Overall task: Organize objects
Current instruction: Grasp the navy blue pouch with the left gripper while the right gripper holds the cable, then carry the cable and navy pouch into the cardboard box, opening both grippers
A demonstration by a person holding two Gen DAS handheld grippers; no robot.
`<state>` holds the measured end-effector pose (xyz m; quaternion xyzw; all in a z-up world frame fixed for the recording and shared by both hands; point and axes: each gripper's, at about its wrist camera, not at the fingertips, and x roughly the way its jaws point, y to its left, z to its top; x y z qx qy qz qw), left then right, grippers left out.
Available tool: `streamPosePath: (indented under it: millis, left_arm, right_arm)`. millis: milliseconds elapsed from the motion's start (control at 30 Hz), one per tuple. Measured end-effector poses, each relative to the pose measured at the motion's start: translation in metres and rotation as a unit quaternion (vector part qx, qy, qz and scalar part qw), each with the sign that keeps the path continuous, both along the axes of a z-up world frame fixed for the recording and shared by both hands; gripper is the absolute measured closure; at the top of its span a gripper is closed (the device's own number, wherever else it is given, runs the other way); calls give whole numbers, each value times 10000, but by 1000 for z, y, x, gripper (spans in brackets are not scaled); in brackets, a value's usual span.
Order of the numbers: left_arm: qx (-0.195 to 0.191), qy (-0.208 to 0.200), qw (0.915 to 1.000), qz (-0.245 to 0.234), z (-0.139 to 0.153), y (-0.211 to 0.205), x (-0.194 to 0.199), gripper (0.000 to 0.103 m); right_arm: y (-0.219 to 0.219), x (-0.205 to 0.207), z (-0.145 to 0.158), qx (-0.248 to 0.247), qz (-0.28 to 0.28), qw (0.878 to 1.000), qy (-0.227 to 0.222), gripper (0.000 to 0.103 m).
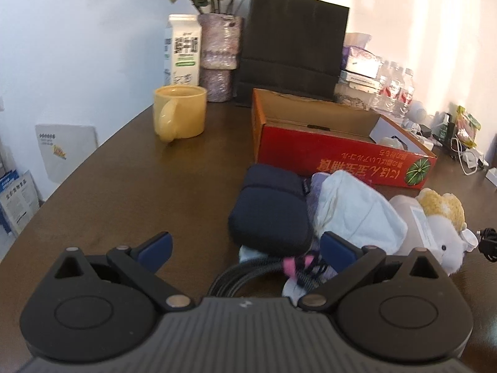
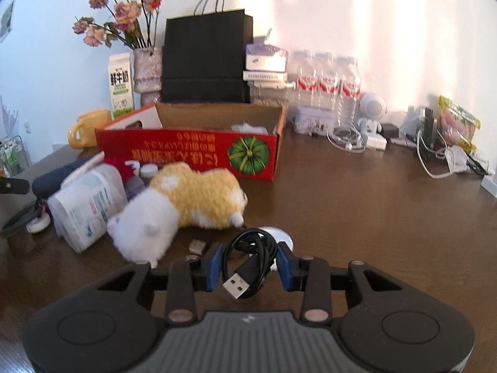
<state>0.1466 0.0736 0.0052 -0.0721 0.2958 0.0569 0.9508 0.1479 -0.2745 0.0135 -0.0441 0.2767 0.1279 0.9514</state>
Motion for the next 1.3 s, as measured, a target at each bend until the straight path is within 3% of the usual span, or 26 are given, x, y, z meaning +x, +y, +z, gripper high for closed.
streamPosePath:
  millis: [267, 500, 600, 733, 1067, 1300]
  left_arm:
    - [359, 339, 9979, -428, 8, -13, 56, 0]
    - [621, 841, 9938, -386, -5, -17, 101, 0]
    - [670, 940, 9925, -390, -11, -21, 108, 5]
    - [422, 1099, 9925, -315, -19, -19, 111, 23]
    - [237, 861, 9958, -217, -19, -18, 103, 37]
    - [190, 616, 9977, -212, -7, -15, 93, 38]
  right_arm:
    - [16, 19, 15, 176, 191, 9994, -226, 67]
    - [33, 37, 30, 353, 391, 9975, -462, 67]
    - [39, 43, 32, 395, 463, 9970, -480, 67]
    - [41, 50, 31, 430, 488, 9970, -424, 67]
    - [40, 52, 27, 418, 478, 9973, -362, 67]
    - [42, 52, 27, 402, 477, 9975, -342, 67]
